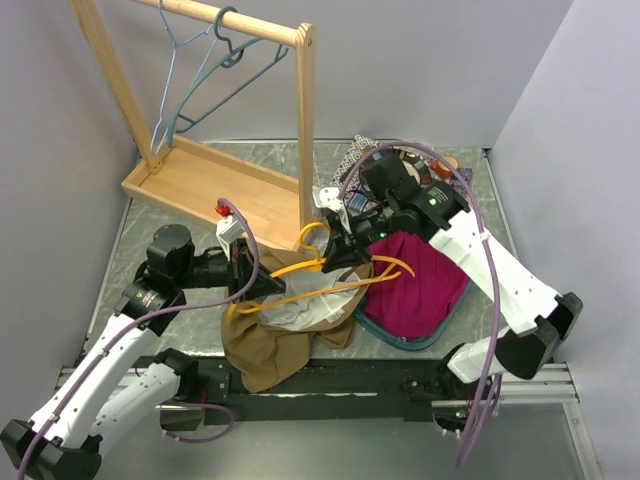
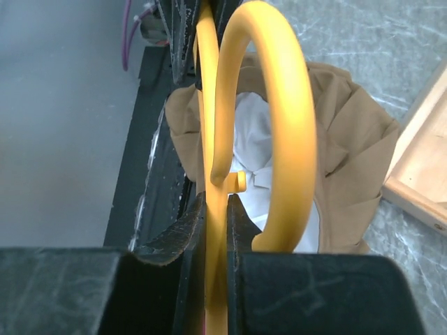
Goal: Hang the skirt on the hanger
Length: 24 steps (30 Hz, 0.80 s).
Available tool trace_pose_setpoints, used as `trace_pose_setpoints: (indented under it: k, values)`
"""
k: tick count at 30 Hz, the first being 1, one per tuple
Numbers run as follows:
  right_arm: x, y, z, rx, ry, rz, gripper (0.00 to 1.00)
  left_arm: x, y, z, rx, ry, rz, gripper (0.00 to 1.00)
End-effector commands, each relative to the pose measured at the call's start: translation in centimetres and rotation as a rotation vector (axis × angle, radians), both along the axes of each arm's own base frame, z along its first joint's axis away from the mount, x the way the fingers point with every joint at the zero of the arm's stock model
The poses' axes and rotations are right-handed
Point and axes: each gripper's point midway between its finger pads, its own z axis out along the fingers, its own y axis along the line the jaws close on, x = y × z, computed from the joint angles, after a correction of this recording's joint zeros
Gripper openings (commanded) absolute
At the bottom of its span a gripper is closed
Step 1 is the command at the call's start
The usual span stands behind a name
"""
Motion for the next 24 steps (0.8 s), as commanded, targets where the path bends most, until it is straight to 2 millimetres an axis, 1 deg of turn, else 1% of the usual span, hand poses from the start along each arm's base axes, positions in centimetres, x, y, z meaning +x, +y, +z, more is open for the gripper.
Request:
trace_pose_setpoints:
  k: [1,2,3,4,5,6,7,8,9,10,11,14,15,16,17,18,19,21,22,24]
  values:
    - [-0.1,-1.9,1.0,0.017,0.001,-0.132,0.00,3.2,1.1,3.3,-0.042,-0.137,0.227,0.09]
    - [0.5,-2.1,1.2,0.032,-0.012,-0.163,0.00,3.3,1.4,2.8,-0.032,-0.123,0.250,0.21]
    - [0.7,-2.5,0.6,0.023,0.005,-0.192,0.00,3.3,1.7,2.7,-0.032,-0.111,0.274,0.32]
    - [1.1,-3.3,0.8,0.034,-0.006,-0.226,0.00,3.6,2.4,2.9,-0.039,-0.119,0.342,0.49]
    - [1.4,-3.4,0.9,0.045,-0.015,-0.245,0.00,3.5,2.9,2.8,-0.036,-0.108,0.368,0.56]
    - [1.4,-3.8,0.2,0.035,0.002,-0.260,0.00,3.3,3.2,2.9,-0.044,-0.098,0.391,0.62]
    - [1.4,-4.2,0.3,0.042,-0.006,-0.273,0.00,3.2,4.1,3.6,-0.063,-0.118,0.445,0.67]
    - [1.4,-4.4,0.2,0.046,-0.005,-0.280,0.00,2.8,4.5,3.3,-0.058,-0.101,0.463,0.74]
    - [1.4,-4.7,-0.2,0.043,0.004,-0.290,0.00,2.5,4.8,3.5,-0.069,-0.086,0.480,0.76]
    - [1.6,-5.3,0.1,0.055,-0.002,-0.314,0.00,1.9,5.3,3.9,-0.085,-0.091,0.494,0.79]
    - [1.6,-5.5,-0.1,0.065,0.008,-0.318,0.00,1.4,5.4,3.7,-0.086,-0.073,0.491,0.84]
    - [1.9,-6.3,0.2,0.093,-0.003,-0.352,0.00,-0.2,5.4,2.4,-0.102,0.024,0.468,0.84]
    - [1.7,-6.5,-0.1,0.095,0.013,-0.357,0.00,-0.7,5.3,1.9,-0.112,0.079,0.462,0.84]
    - [1.8,-6.6,0.2,0.110,0.002,-0.361,0.00,-1.1,5.3,0.9,-0.116,0.108,0.455,0.83]
    - [1.9,-6.8,-0.2,0.109,0.019,-0.378,0.00,-1.5,5.2,0.6,-0.124,0.132,0.443,0.82]
    - [1.9,-6.7,-0.2,0.113,0.018,-0.382,0.00,-2.0,5.1,0.7,-0.158,0.160,0.430,0.82]
    - [2.1,-6.7,-0.3,0.114,0.021,-0.387,0.00,-2.0,4.8,-0.2,-0.163,0.192,0.421,0.79]
    - [2.2,-6.5,-0.5,0.113,0.040,-0.381,0.00,-2.8,4.5,-0.3,-0.194,0.240,0.383,0.76]
    - [2.3,-6.4,-0.5,0.112,0.045,-0.377,0.00,-2.7,4.3,-0.7,-0.199,0.255,0.375,0.72]
    - [2.6,-6.1,-0.5,0.111,0.061,-0.377,0.00,-3.1,4.0,-1.0,-0.197,0.291,0.350,0.67]
